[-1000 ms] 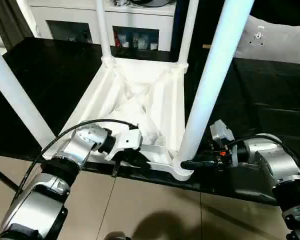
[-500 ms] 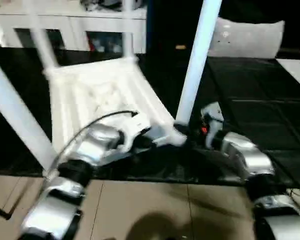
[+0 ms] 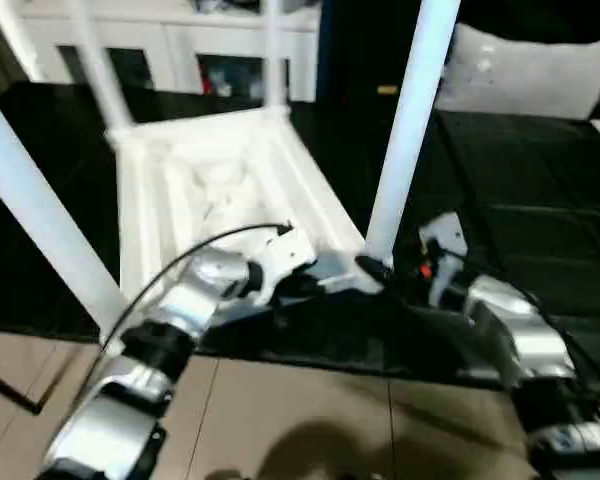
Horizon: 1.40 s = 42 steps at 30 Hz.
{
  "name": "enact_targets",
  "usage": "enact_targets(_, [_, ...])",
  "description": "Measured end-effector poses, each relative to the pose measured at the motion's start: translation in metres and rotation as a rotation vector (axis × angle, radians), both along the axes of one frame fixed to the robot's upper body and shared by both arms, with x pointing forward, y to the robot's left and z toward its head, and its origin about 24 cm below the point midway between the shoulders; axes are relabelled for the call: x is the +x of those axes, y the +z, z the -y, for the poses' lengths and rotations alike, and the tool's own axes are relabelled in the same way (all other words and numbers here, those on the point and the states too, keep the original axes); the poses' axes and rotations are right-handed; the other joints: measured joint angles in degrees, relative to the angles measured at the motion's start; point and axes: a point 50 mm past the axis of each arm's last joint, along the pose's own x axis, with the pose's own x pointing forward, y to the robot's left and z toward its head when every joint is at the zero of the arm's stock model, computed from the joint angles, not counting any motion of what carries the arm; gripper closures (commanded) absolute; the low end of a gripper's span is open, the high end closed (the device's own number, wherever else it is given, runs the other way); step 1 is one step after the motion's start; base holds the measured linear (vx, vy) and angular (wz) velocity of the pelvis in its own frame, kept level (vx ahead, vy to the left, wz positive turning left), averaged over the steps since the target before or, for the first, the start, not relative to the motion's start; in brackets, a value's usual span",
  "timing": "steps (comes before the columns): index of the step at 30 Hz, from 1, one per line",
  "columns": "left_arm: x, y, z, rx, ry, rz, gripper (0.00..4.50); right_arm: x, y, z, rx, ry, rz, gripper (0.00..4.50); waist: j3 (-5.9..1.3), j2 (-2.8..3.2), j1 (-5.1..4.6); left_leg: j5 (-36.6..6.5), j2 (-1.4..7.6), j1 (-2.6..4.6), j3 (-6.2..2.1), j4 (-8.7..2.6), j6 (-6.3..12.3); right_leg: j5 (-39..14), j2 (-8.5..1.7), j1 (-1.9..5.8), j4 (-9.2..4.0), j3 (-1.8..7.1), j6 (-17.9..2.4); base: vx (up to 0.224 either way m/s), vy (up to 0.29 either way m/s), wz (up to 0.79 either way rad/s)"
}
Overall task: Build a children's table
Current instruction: Rotate leg to tighten
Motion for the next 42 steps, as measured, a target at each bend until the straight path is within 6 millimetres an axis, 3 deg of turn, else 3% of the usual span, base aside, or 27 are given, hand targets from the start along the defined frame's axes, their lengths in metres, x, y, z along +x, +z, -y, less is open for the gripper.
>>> enact_targets(5, [-0.003,0.001,-0.011,0.016,-0.074,0.009,4.50,-0.007,0.005,0.007,-0.044,0.104,0.005,0.58,0.04,0.03,0.19,0.0,-0.02,0.01,0.00,0.14,-0.01,0.0,-0.05,0.00,-0.04,0.01,0.0,0.000,0.000,0.00])
enact_targets(8, [-0.008,0.001,-0.019,0.029,-0.182,0.004,4.50,-0.019,0.011,0.020,-0.096,0.266,-0.020,0.58,0.05,0.06,1.66,0.0,-0.01,0.00,0.00,0.10,0.03,0.0,-0.04,0.00,-0.03,0.00,0.1,0.000,0.000,0.00])
enact_targets(13, [-0.013,0.002,-0.024,0.033,-0.276,-0.028,4.50,-0.022,0.007,0.018,-0.099,0.368,-0.053,0.58,0.06,0.06,2.23,0.0,0.00,0.04,0.01,0.19,0.03,0.0,-0.08,0.00,-0.02,-0.02,0.1,0.000,0.000,0.00])
enact_targets(22, [-0.019,0.003,-0.030,0.050,-0.402,-0.057,4.50,-0.022,0.013,0.013,-0.048,0.528,-0.105,1.38,0.06,0.04,3.36,0.0,0.02,0.04,0.01,0.19,0.03,0.0,-0.08,-0.01,0.00,-0.02,0.1,0.000,0.000,0.00])
enact_targets(30, [-0.020,0.003,-0.030,0.047,-0.419,-0.072,4.50,-0.025,0.011,0.013,-0.010,0.577,-0.143,2.23,0.06,0.04,3.37,0.0,0.02,0.03,0.01,0.24,0.03,0.0,-0.08,0.00,0.03,-0.02,0.1,0.000,0.000,0.00])
enact_targets(38, [-0.018,0.004,-0.030,0.000,-0.370,-0.137,4.50,-0.026,0.013,0.008,0.025,0.546,-0.135,2.45,0.05,0.04,3.28,0.0,0.02,0.04,0.02,0.24,0.02,0.0,-0.08,0.02,0.05,-0.02,0.1,0.000,0.000,0.00])
enact_targets(42, [-0.012,0.003,-0.033,0.000,-0.242,-0.153,4.50,-0.018,0.009,0.000,0.050,0.400,-0.144,2.46,0.05,0.05,2.21,0.0,0.02,0.12,0.04,0.24,-0.23,0.0,-0.08,0.18,0.06,-0.02,0.0,0.000,0.000,0.00])
